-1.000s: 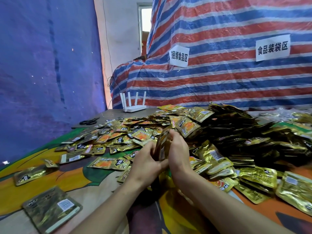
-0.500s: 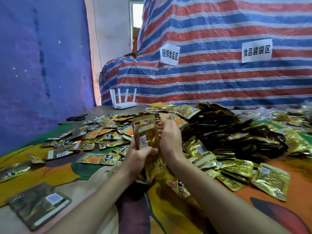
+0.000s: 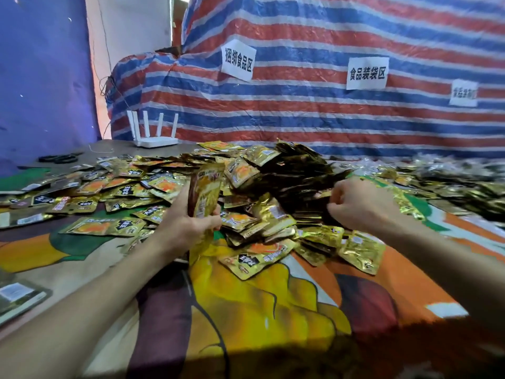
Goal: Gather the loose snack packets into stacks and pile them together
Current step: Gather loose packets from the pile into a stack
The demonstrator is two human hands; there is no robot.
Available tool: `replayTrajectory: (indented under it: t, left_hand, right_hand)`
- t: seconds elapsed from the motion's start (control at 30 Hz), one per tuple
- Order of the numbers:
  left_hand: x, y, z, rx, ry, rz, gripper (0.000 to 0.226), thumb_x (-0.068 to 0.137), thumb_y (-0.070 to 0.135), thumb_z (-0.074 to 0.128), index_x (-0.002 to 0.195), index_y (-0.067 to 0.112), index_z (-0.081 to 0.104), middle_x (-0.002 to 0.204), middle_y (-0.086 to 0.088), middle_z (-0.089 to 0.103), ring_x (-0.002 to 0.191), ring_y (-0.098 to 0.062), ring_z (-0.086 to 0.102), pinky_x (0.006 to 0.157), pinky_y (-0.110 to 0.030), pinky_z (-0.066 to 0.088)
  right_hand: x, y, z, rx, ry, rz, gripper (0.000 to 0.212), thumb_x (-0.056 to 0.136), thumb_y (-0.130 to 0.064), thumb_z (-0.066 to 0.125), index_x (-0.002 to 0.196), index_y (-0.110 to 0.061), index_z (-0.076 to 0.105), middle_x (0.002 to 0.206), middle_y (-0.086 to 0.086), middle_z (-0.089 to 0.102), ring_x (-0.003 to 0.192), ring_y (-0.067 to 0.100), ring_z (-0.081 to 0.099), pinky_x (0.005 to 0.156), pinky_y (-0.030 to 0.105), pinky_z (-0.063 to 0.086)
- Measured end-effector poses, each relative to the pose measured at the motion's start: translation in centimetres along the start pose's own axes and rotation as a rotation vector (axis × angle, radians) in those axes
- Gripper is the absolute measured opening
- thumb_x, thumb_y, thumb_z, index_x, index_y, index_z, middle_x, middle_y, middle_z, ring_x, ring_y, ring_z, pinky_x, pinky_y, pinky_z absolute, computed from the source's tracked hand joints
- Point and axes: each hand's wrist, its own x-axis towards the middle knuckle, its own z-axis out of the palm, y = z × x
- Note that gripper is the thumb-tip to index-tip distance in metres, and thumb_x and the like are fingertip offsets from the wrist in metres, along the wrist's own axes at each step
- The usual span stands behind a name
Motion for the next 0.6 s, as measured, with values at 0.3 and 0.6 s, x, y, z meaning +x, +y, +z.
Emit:
replayTrajectory:
  t: [0.3, 0.6]
  left_hand:
    - [0.1, -0.1, 0.1, 0.033, -0.055, 0.034, 0.035, 0.076, -0.011, 0.074, 0.104, -0.016, 0.055, 0.079, -0.019, 0.064, 0.068, -0.021, 0.066, 0.066, -0.023, 0.056]
    - [0.2, -0.3, 0.0, 0.018, -0.051, 0.038, 0.042, 0.069, -0.008, 0.075, 0.104, -0.017, 0.053, 0.083, -0.024, 0.061, 0.074, -0.035, 0.062, 0.074, -0.037, 0.054]
  right_hand:
    - [1.3, 10.5, 1.6, -0.208, -0.321, 0.089, 0.016, 0.081, -0.009, 0.058, 0.088, -0.016, 0.071, 0.089, 0.005, 0.07, 0.087, 0.026, 0.066, 0.081, 0.037, 0.059]
    - [1.4, 10.1, 1.3, -0.024, -0.347, -0.099, 0.025, 0.083, -0.018, 0.068, 0.102, -0.03, 0.079, 0.095, -0.005, 0.074, 0.086, 0.015, 0.067, 0.069, 0.027, 0.053]
